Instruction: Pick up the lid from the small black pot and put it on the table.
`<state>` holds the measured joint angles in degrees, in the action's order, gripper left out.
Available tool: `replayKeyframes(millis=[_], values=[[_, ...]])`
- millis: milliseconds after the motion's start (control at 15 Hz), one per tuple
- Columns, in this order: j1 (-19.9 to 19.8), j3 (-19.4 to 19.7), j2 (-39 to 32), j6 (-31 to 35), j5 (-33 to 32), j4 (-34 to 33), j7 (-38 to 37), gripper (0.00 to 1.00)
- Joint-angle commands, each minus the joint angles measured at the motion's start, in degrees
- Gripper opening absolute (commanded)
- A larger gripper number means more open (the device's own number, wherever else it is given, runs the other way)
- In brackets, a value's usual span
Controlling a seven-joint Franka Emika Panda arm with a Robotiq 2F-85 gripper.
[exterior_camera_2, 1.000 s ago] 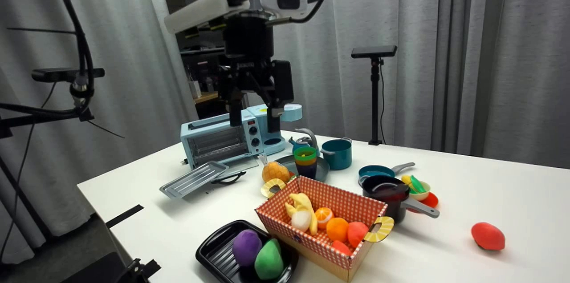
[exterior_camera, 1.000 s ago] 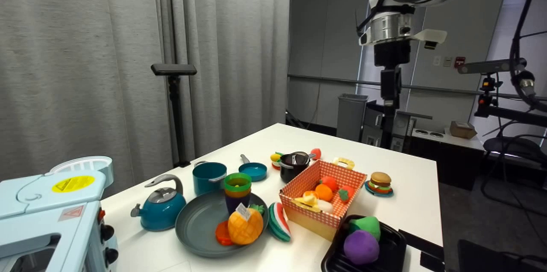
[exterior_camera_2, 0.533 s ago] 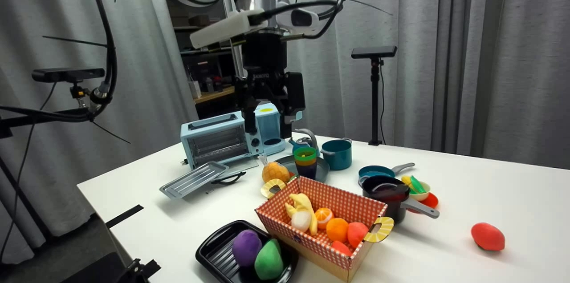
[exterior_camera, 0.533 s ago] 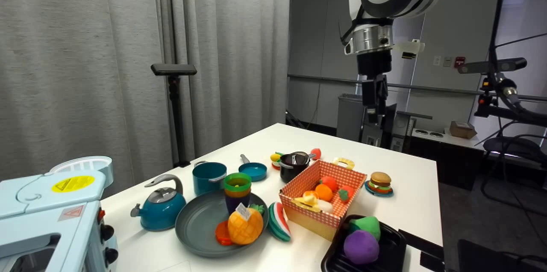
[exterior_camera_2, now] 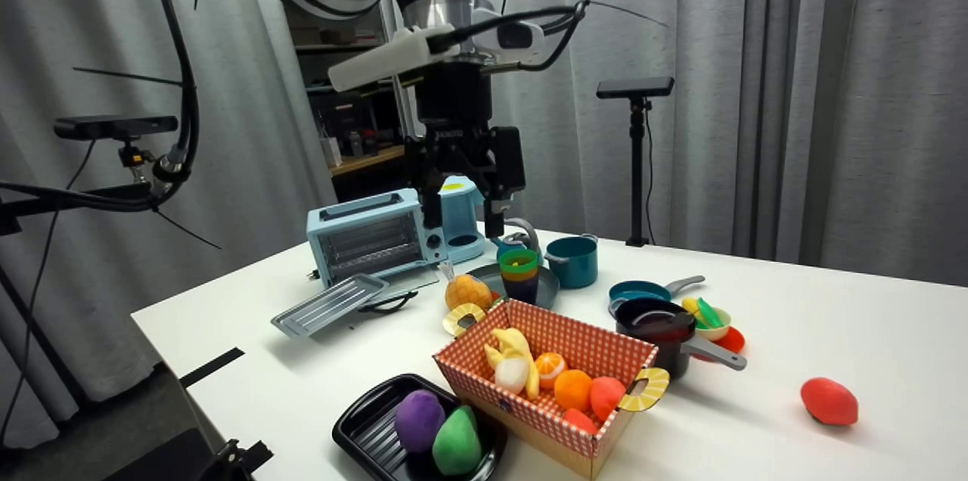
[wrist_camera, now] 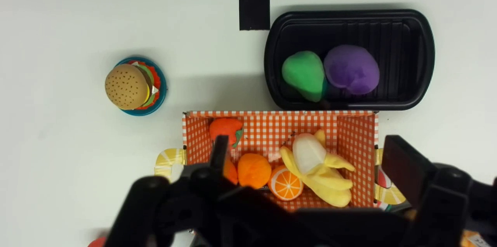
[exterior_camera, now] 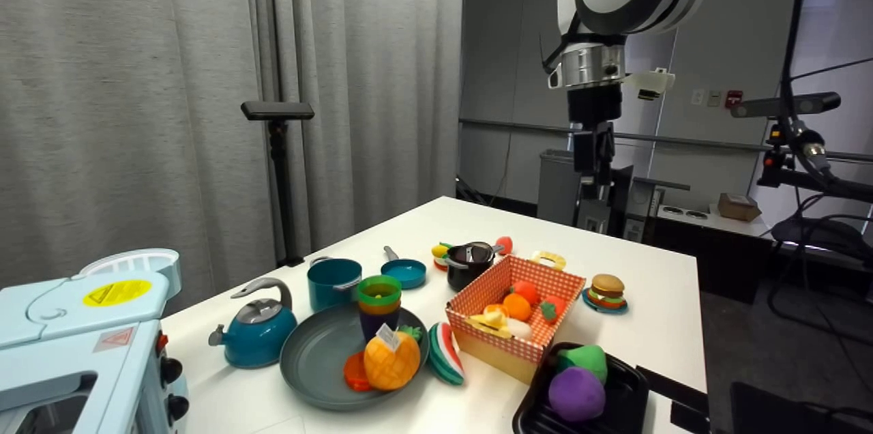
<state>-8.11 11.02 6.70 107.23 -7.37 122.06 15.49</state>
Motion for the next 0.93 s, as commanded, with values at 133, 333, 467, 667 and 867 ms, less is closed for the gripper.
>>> replayKeyframes(millis=[133, 333, 467, 667, 867], values=[[-1.81, 1.74, -6.26, 9.53, 2.62, -2.98, 2.07, 1.00], [-1.36, 0.60, -11.65, 14.41, 3.92, -5.62, -0.71, 1.00], [-1.27, -0.20, -15.52, 16.98, 4.64, -8.13, -2.77, 1.00], [-1.22, -1.52, -21.23, 18.61, 6.03, -13.26, -7.29, 1.00], [-1.01, -2.34, -27.03, 18.56, 5.79, -20.11, -12.60, 1.00]])
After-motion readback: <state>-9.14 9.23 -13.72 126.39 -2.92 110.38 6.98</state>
